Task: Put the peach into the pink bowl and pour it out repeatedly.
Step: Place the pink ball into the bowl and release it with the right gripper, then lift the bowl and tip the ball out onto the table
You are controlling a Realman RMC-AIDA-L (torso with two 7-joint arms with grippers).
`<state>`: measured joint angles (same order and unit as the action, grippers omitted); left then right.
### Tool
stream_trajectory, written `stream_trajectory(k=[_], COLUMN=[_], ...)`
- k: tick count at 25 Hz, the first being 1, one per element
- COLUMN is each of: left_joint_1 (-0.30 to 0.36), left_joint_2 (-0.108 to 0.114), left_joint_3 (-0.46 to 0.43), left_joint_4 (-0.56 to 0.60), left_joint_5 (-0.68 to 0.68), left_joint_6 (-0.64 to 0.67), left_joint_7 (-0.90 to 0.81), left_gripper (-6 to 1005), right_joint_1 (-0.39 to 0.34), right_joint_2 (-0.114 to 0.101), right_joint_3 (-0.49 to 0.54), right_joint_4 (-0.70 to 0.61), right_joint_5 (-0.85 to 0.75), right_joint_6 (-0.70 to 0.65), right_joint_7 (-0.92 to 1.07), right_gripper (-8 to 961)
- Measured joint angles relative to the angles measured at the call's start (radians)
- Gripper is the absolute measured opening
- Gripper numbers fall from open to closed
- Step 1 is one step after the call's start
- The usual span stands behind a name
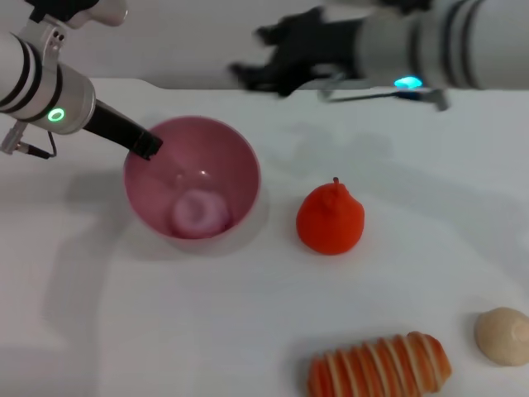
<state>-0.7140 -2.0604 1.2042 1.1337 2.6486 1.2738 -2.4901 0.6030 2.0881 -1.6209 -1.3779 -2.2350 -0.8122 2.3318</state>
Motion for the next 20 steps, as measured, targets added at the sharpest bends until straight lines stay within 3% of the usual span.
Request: stream_trajectory(k=[5,9,11,13,16,20], left_joint_1=[-0.011,-0.003,0.016,0.039,0.073,0.119], left_joint_2=[0.0,-0.001,-0.001,-0.001,-0.001,0.0], left_joint_3=[-0.001,0.0,0.006,0.022,0.055,0.126], left_joint_4=[-0.006,-0.008,-0.011,-0.012,-0.013,0.006], left_joint_5=[-0.005,-0.038,-0.085,-0.132,-0.199,-0.248], left_joint_6=[-0.052,-0.097,-0.127,-0.163,-0.239,-0.368], left_joint_7=[-0.008,-0.036,-0.037,-0.035,-0.032,-0.012], left_gripper=[45,46,46,46,46,45], right_joint_1=[-0.118,-0.219,-0.26,-0.282,-0.292,-0.29], right_joint_2=[0.003,-0.004,-0.017,-0.044,-0.069,-0.056], right_joint_3=[0.185,0.334,0.392,0.446,0.541,0.659], right_joint_4=[-0.012,0.03,0.109,0.225,0.414,0.642], right_joint_5=[0.115,0.513,0.819,1.072,1.301,1.437], right_joint_6=[-0.007,-0.077,-0.173,-0.339,-0.602,-0.732], right_joint_7=[-0.215,-0.649,-0.921,-1.176,-1.407,-1.6], right_gripper=[589,589,587,586,585,585])
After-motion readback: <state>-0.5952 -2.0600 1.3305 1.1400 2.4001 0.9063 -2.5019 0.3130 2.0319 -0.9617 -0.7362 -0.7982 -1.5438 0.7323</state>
